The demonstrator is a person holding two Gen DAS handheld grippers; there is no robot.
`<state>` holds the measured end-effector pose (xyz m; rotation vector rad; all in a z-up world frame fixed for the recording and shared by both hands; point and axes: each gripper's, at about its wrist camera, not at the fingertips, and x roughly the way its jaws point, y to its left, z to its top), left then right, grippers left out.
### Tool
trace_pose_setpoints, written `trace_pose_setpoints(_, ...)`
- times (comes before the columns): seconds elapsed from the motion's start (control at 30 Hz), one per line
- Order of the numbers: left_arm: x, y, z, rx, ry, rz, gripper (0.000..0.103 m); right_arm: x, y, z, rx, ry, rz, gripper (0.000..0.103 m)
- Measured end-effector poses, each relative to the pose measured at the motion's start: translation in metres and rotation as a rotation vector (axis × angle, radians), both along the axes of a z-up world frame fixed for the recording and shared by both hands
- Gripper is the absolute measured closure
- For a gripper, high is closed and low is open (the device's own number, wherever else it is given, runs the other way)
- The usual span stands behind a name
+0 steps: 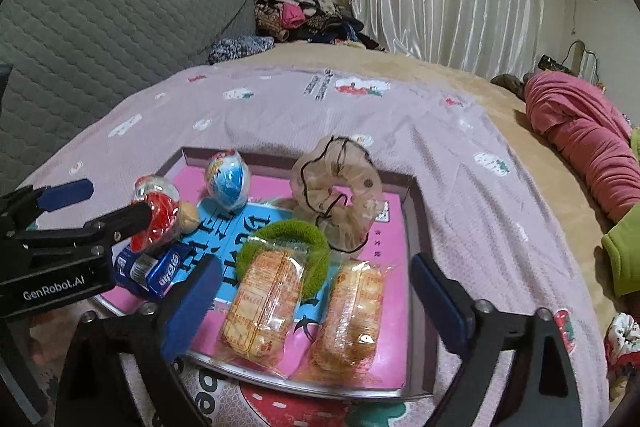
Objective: Organize objects
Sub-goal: 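Withdraw both grippers back from the tray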
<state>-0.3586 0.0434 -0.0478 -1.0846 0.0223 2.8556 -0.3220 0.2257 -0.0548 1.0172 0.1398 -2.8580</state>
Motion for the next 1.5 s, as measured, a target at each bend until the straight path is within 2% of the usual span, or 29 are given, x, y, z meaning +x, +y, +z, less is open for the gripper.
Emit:
trace_pose_setpoints(0.33, 0.014, -0.006, 0.012, 0.000, 0.032, 0.031, 0.017, 0.010, 0.007, 0.018, -0.033, 0.040, -0.010, 0.001)
trace_pose_setpoints(0.67, 0.042, -0.004, 0.028, -0.003, 0.039, 0.014, 0.017, 0.033, 0.008, 0.043, -0.049, 0.058, -0.011, 0.001)
trace_pose_setpoints(0.87, 0.069, -0.007, 0.047, -0.022, 0.038, 0.025, 0.017, 0.056, 0.002, 0.061, -0.017, 0.078, -0.013, 0.001)
trace_pose_setpoints(1.0, 0.087, -0.010, 0.061, -0.039, 0.040, 0.040, 0.017, 0.072, 0.002, 0.076, -0.035, 0.085, -0.013, 0.001)
trace_pose_setpoints(1.5, 0.176, -0.028, 0.135, -0.012, 0.105, 0.080, 0.017, 0.151, 0.000, 0.142, -0.016, 0.152, -0.018, 0.001)
